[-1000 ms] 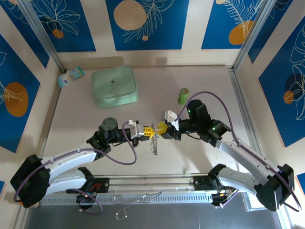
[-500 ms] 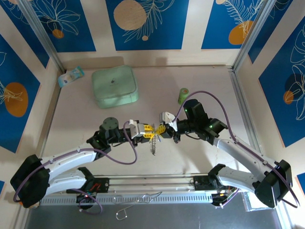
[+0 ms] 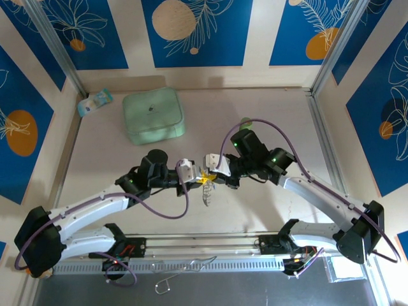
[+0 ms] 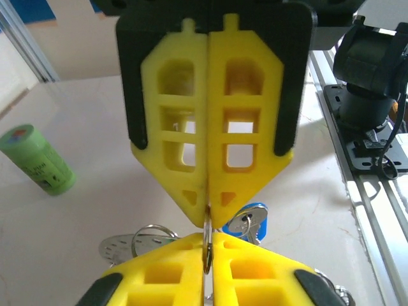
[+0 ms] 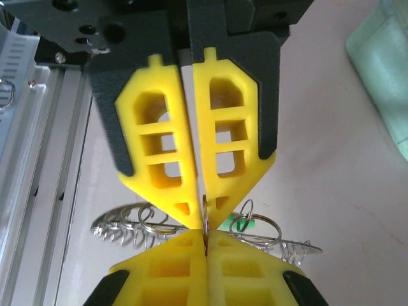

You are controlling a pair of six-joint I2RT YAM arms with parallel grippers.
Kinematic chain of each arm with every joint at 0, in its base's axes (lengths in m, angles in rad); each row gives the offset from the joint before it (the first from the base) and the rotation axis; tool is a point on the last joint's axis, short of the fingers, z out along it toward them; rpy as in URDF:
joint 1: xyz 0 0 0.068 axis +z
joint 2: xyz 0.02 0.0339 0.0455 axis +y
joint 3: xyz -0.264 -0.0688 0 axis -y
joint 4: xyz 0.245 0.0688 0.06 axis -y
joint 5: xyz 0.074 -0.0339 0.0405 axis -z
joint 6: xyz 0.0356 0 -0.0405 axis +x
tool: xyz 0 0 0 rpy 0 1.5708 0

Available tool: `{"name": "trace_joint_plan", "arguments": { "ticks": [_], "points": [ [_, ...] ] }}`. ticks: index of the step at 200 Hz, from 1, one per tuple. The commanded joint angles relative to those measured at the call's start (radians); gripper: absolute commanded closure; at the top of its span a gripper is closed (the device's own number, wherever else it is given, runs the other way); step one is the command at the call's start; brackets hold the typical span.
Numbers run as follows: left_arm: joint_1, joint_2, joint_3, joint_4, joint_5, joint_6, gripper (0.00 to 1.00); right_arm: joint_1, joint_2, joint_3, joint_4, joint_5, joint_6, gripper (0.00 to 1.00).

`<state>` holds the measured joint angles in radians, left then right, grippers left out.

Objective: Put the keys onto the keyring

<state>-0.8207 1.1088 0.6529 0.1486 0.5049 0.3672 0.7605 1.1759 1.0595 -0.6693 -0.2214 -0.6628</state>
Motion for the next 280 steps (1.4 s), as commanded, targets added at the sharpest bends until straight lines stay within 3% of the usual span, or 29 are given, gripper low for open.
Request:
{"name": "trace_joint_plan", "arguments": {
  "ticks": [1, 20, 45, 57, 102, 153, 231, 280],
  "points": [
    [-0.009, 0.021, 0.043, -0.021, 0.036, 0.022, 0.97, 0.013, -0.002, 0.043, -0.01, -0.01, -0.024, 1.0],
    [-0.01, 0.015, 0.031, 0.014, 0.03, 0.015, 1.0, 0.008, -0.024, 0.02, 0.028, -0.032, 0.002, 1.0],
    [-0.01, -0.02, -0.029, 0.128, -0.002, -0.023, 1.0, -0.077, -0.11, -0.077, 0.13, -0.118, 0.102, 0.71],
    [-0.01, -0.029, -0.059, 0.192, -0.015, -0.053, 1.0, -0.113, -0.151, -0.128, 0.178, -0.158, 0.161, 0.63],
    [-0.009, 0.003, -0.09, 0.322, -0.029, -0.121, 1.0, -0.115, -0.228, -0.279, 0.283, -0.14, 0.29, 0.57],
    [-0.01, 0.01, -0.078, 0.314, -0.015, -0.118, 1.0, -0.095, -0.194, -0.312, 0.327, -0.102, 0.29, 0.58],
    [-0.009, 0.0, -0.092, 0.384, 0.026, -0.155, 1.0, -0.102, -0.187, -0.304, 0.324, -0.103, 0.274, 0.9],
    [-0.01, -0.004, -0.107, 0.472, 0.064, -0.171, 1.0, -0.08, -0.136, -0.3, 0.3, -0.092, 0.264, 0.93]
  ]
}}
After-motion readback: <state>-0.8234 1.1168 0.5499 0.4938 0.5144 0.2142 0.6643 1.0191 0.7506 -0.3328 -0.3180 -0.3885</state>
